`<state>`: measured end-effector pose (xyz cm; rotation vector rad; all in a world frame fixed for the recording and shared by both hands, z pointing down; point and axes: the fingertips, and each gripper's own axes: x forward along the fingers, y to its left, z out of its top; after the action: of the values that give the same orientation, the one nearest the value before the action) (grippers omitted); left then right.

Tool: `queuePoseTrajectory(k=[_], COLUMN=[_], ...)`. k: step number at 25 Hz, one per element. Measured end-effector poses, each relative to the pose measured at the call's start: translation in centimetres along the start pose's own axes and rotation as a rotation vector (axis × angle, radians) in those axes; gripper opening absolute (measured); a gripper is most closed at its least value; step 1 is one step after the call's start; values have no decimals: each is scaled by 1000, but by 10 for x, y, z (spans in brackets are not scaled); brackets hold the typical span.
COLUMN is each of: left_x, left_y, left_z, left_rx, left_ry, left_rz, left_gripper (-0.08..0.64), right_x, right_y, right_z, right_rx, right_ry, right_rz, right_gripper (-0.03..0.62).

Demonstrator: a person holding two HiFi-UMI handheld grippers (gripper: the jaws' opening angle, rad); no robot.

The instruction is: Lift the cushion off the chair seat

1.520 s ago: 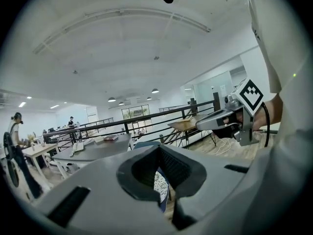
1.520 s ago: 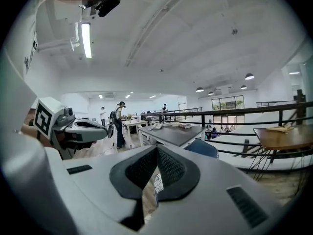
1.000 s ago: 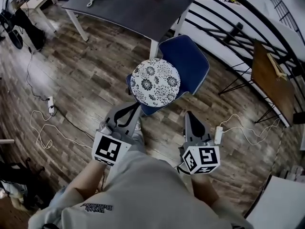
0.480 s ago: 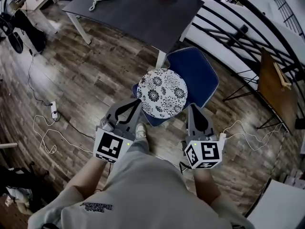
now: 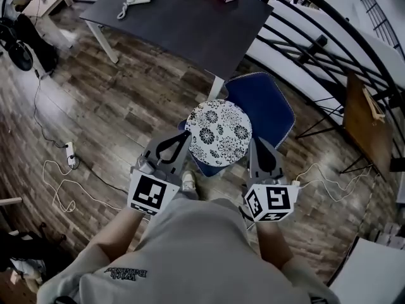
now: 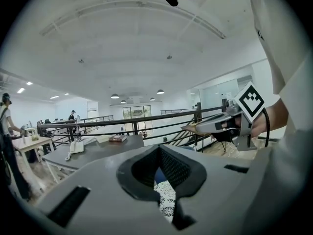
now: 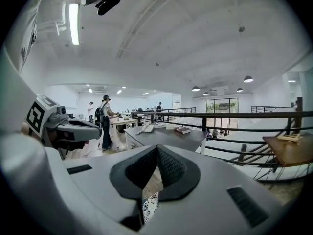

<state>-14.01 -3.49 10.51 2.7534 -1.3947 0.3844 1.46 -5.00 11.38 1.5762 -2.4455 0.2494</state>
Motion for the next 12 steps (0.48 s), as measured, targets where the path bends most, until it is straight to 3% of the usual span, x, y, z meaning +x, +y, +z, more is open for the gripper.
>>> queuePoseTrajectory(k=[12], left_x=[17], left_y=[12], left_z=[23], left_rx=[-20], left_ry=[-74], left_rz=[-6], left_gripper=[6], right_x=[21], right_y=[3], right_z=[4], right_rx=[-73], right_ry=[14], right_rz=[-25], right_gripper=[3])
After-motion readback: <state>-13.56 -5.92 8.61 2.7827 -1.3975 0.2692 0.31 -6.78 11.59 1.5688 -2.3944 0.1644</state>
